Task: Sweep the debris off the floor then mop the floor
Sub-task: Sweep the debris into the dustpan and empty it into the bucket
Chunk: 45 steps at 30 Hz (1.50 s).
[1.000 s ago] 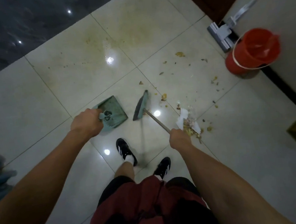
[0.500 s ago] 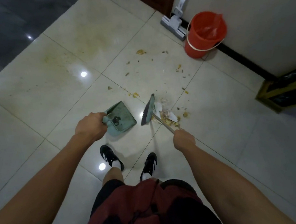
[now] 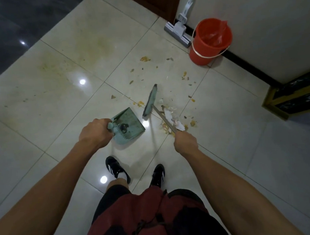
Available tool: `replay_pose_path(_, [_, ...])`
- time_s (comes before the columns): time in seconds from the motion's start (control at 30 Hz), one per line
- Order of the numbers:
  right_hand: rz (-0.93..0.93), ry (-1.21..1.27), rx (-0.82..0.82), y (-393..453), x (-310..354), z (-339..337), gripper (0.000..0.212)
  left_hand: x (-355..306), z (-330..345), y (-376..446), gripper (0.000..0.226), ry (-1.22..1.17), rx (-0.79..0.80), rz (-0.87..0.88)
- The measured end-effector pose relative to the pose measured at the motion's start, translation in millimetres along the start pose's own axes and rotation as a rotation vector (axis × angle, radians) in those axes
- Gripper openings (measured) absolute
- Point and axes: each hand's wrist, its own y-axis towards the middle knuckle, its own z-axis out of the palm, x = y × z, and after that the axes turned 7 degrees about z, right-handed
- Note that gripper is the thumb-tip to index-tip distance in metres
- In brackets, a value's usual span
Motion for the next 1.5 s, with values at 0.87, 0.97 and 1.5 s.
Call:
replay_pose_path(0.87, [-0.290, -0.115, 0.068, 103, 312, -66, 0.029, 209, -95, 48, 0.015, -0.143, -0.062, -0.333])
replay_pose_path(0.97, [-0.297, -0.133, 0.106, 120, 316, -76, 0.029, 201, -103, 65, 0.014, -0.109, -0.057, -0.351])
replay_pose_path(1.5, [-0.086, -0.089, 0.105, 130, 236, -89, 0.026, 174, -115, 119, 0.010, -0.090, -0.031, -0.146])
